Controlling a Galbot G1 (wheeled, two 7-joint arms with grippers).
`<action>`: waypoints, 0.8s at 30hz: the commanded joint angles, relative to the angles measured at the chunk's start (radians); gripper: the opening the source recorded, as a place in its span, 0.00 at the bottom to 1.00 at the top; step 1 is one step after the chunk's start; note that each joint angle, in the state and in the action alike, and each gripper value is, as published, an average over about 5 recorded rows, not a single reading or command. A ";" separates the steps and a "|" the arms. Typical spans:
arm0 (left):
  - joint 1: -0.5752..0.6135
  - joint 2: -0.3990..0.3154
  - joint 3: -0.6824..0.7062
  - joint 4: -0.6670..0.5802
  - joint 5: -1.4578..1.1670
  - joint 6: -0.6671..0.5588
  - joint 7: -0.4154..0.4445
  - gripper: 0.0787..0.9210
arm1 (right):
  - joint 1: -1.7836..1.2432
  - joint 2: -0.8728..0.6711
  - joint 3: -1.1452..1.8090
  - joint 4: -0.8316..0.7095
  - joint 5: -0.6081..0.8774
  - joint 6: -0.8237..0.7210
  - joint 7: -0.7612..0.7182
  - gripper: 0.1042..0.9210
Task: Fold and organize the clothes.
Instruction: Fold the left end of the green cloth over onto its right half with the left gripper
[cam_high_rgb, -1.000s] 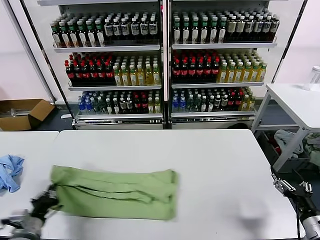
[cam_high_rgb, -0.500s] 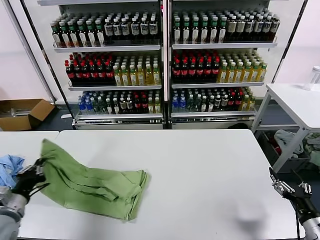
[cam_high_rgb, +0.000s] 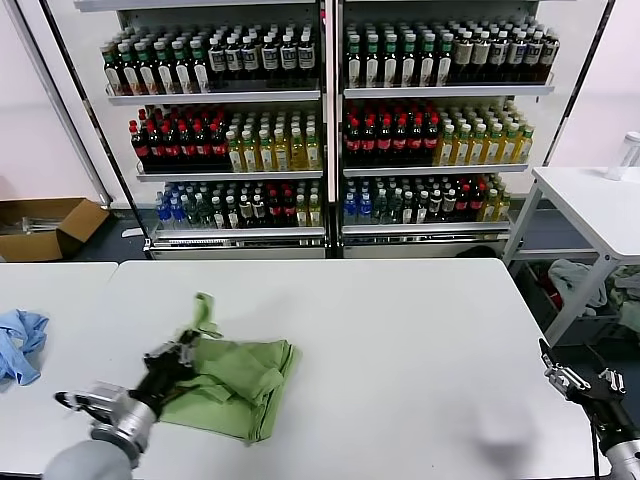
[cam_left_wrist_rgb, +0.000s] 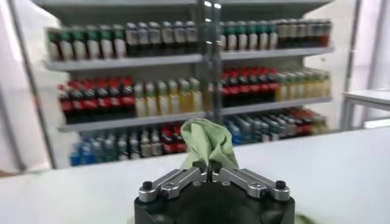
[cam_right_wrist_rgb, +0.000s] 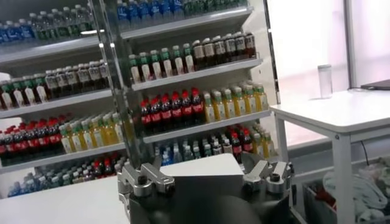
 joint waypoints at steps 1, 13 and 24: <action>-0.016 -0.083 0.254 0.063 0.132 0.005 0.033 0.02 | -0.001 0.000 0.002 -0.003 -0.002 0.001 0.000 0.88; -0.044 -0.117 0.310 0.084 0.155 0.040 0.060 0.04 | 0.000 0.004 -0.004 -0.003 -0.006 0.003 -0.003 0.88; -0.074 -0.125 0.211 -0.033 0.003 0.035 0.010 0.40 | -0.005 0.007 -0.008 0.000 -0.008 0.007 -0.008 0.88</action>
